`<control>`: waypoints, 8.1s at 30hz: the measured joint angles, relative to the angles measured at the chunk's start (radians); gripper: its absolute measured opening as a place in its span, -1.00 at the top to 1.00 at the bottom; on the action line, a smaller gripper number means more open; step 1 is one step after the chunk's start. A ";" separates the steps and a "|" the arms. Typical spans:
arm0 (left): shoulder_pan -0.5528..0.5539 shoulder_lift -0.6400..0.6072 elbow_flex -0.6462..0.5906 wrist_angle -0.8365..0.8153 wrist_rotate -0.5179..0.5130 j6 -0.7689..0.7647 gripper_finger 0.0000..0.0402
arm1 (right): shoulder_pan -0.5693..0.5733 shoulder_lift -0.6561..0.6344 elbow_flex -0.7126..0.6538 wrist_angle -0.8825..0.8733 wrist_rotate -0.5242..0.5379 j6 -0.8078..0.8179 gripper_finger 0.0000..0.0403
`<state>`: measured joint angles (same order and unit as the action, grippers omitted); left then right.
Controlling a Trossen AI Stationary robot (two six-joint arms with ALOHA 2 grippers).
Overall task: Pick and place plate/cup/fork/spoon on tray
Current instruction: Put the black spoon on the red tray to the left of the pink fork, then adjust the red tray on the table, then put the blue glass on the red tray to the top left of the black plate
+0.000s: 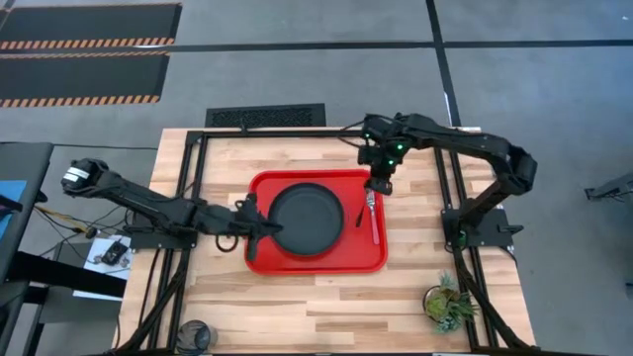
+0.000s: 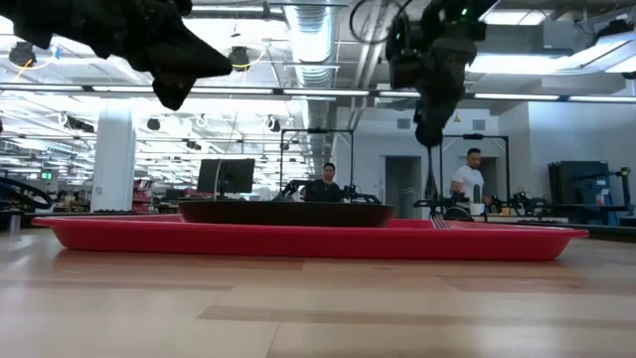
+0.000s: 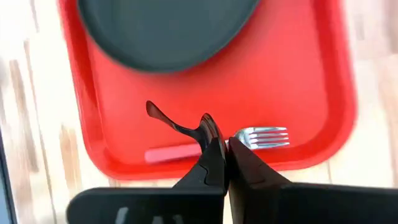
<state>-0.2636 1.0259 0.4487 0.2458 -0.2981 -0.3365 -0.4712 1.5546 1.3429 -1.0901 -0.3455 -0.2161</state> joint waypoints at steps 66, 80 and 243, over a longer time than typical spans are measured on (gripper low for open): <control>0.080 -0.076 -0.056 0.037 0.018 0.001 1.00 | 0.023 0.415 -0.021 0.182 -0.009 -0.246 0.54; 0.080 -0.076 -0.056 0.037 0.018 -0.013 1.00 | 0.047 0.415 -0.021 0.188 0.044 -0.177 0.40; -0.837 0.844 1.146 -1.453 0.365 -1.395 0.09 | 0.482 -0.305 -0.732 1.487 0.530 0.192 0.93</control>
<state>-1.1007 1.8702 1.5951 -1.2072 0.0668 -1.7314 0.0109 1.2495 0.6113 0.3973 0.1849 -0.0242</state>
